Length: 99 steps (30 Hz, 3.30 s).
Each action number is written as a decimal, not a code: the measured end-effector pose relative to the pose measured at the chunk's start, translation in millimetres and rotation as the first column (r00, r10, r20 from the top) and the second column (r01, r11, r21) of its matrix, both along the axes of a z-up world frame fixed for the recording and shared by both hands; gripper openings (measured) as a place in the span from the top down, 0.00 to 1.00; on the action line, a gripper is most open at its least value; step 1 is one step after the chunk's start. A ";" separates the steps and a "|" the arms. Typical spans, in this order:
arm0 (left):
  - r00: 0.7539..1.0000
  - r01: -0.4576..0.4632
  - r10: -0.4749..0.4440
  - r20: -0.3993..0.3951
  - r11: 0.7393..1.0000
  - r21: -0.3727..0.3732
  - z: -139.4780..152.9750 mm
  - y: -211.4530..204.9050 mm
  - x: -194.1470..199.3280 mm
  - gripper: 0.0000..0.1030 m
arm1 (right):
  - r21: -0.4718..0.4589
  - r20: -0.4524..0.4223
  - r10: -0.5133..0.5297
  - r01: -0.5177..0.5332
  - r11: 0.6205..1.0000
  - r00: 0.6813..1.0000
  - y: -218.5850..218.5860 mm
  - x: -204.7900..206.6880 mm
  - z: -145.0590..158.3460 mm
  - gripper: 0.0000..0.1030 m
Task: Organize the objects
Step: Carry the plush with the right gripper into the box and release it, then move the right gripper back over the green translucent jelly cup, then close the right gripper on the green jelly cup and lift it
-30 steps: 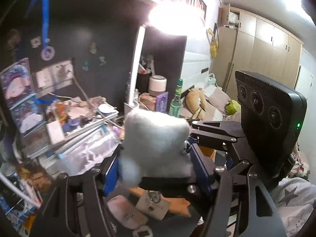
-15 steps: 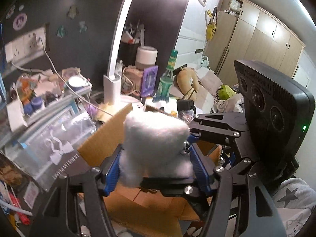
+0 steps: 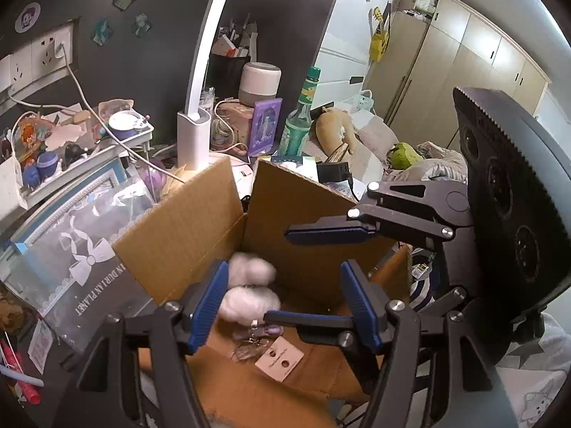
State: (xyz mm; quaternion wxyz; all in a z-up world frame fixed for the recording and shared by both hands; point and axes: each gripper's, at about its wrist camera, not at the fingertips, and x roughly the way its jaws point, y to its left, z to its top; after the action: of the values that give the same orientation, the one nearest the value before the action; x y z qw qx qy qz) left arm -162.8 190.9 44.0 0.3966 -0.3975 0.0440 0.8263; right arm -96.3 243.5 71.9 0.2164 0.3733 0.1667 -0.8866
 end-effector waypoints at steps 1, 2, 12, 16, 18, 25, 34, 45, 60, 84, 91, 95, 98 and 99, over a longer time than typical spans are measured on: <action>1.000 0.000 0.000 -0.001 1.000 -0.003 0.2 -0.3 0.7 0.37 | 0.004 -0.003 -0.003 0.003 1.000 1.000 0.1 0.3 0.0 0.53; 1.000 -0.001 0.001 -0.004 1.000 -0.005 0.6 -1.0 1.6 0.35 | 0.007 -0.003 -0.004 0.004 1.000 1.000 -0.4 0.9 0.4 0.53; 0.994 -0.036 0.033 -0.105 0.999 -0.030 14.7 -19.3 23.0 0.20 | -0.013 -0.006 -0.018 0.018 1.000 1.000 -2.9 7.9 3.0 0.52; 0.982 -0.081 0.076 -0.175 0.996 -0.021 24.0 -41.7 43.6 0.20 | -0.079 -0.054 -0.014 0.009 0.997 0.998 -7.1 21.6 8.3 0.49; 0.974 -0.107 0.103 -0.203 0.994 -0.007 28.0 -54.9 54.9 0.18 | -0.104 -0.092 -0.001 -0.009 0.995 0.996 -13.1 30.6 12.3 0.41; 0.939 -0.194 0.207 -0.273 0.978 0.074 31.1 -113.1 100.4 0.09 | -0.156 -0.236 0.038 -0.076 0.985 0.971 -47.4 63.0 28.2 0.33; 0.876 -0.327 0.372 -0.306 0.926 0.190 14.8 -186.7 157.3 0.01 | -0.204 -0.349 0.133 -0.214 0.955 0.928 -101.3 91.0 27.9 0.04; 0.792 -0.504 0.543 -0.279 0.840 0.204 -35.3 -249.5 193.7 0.01 | -0.286 -0.185 0.354 -0.395 0.873 0.917 -163.2 103.2 -25.7 0.01; 0.804 -0.572 0.590 -0.071 0.801 0.177 -122.4 -252.4 182.7 0.01 | -0.250 -0.036 0.166 -0.169 0.953 0.986 -159.3 111.9 -113.9 0.02; 0.793 -0.603 0.609 -0.009 0.787 0.134 -137.5 -246.0 170.6 0.01 | -0.171 -0.006 0.039 -0.039 0.984 0.999 -158.0 103.0 -152.0 0.67; 0.796 -0.598 0.605 -0.010 0.789 0.139 -135.4 -243.0 172.0 0.01 | -0.174 -0.015 0.065 -0.066 0.982 0.998 -159.7 106.7 -149.5 0.67; 0.819 -0.565 0.573 0.020 0.801 0.200 -131.6 -243.0 169.9 0.01 | -0.174 -0.049 0.096 -0.103 0.979 0.994 -160.7 108.5 -141.3 0.67; 0.848 -0.521 0.529 0.033 0.821 0.234 -124.6 -240.2 165.2 0.01 | -0.169 -0.083 0.141 -0.154 0.974 0.986 -164.7 109.0 -132.7 0.67; 0.856 -0.508 0.516 0.025 0.831 0.228 -121.1 -237.8 163.3 0.01 | -0.167 -0.101 0.165 -0.180 0.970 0.981 -166.4 108.7 -127.3 0.67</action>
State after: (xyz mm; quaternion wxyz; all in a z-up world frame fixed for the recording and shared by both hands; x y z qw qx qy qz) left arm 0.5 -46.9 -77.1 0.2026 -0.3313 -0.1509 0.9091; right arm 12.3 77.1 -55.4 0.3170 0.2981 0.1293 -0.8910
